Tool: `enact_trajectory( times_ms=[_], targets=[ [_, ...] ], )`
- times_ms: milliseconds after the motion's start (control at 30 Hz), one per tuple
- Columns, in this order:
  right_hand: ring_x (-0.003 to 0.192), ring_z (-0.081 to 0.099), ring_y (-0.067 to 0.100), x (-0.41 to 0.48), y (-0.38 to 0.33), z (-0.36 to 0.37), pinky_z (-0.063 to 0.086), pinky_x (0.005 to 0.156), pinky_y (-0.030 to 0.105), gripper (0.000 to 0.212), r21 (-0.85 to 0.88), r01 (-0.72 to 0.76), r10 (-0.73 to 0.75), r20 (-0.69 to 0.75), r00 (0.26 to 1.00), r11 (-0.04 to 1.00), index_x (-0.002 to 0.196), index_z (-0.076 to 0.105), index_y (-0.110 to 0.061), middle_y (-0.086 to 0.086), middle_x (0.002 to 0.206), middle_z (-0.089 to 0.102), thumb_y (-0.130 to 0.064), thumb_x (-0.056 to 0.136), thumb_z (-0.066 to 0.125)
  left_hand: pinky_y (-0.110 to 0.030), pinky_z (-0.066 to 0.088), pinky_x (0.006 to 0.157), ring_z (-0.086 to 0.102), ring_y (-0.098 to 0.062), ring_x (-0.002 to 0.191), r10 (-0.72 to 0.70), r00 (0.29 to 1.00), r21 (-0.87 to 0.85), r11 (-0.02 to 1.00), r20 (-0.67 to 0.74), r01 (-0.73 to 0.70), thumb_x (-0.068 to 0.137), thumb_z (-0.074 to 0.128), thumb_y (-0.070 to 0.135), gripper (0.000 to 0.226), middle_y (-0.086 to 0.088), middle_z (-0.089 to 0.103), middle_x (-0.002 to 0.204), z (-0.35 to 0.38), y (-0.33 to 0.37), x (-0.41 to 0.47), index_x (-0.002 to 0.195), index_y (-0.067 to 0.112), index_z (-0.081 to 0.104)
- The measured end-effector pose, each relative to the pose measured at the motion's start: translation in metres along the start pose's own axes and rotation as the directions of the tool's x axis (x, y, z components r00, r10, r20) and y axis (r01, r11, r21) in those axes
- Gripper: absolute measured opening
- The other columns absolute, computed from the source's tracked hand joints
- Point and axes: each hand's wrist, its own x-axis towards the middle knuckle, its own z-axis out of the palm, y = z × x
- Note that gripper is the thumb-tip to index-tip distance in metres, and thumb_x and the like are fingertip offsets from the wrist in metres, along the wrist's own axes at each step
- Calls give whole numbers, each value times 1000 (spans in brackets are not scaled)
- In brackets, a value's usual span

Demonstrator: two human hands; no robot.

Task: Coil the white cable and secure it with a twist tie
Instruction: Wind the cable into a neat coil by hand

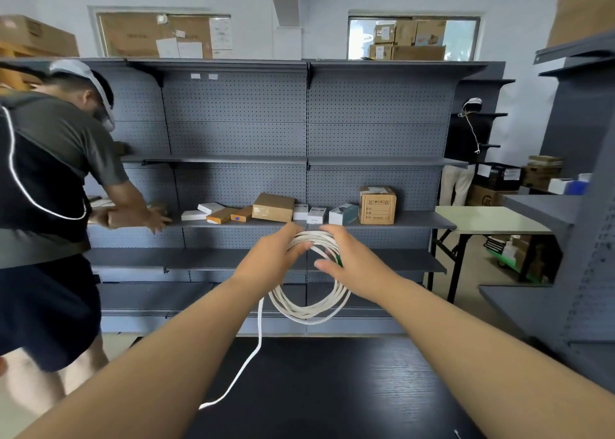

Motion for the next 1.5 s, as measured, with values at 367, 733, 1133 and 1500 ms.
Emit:
enact_trajectory(
  times_ms=[367,733,1133,1500],
  targets=[
    [79,58,22,9,-34,29,44,66,33,28,-35,-105,102,-85,991,994,126,37,-16,2,90,55,-24,99,38,-20,39,46,54,-10,47,-55,998,-105,993,-33,51,93,49,42,17,2,58,65,-22,-27,-20,94,25,49],
    [102,56,37,18,-62,46,47,82,44,39,-247,-116,87,-126,988,962,132,32,-20,12,129,46,-13,95,40,-39,42,59,53,-30,66,33,996,84,996,-83,-26,99,37,32,15,-6,56,70,-35,-44,-33,101,18,40],
    [67,46,18,24,-69,67,30,52,31,23,-157,-272,245,-172,954,949,121,35,-15,5,88,50,-17,98,32,-34,39,57,54,-21,67,-48,986,-106,994,-160,31,95,47,25,9,5,55,72,-40,-63,-38,104,21,46],
    [70,54,34,16,-90,69,32,54,37,49,-546,-142,105,-99,990,826,133,24,-12,14,104,44,2,88,37,-36,33,57,46,-28,69,106,982,66,993,-158,-96,97,39,18,6,-3,49,73,-38,-63,-43,100,16,44]
  ],
)
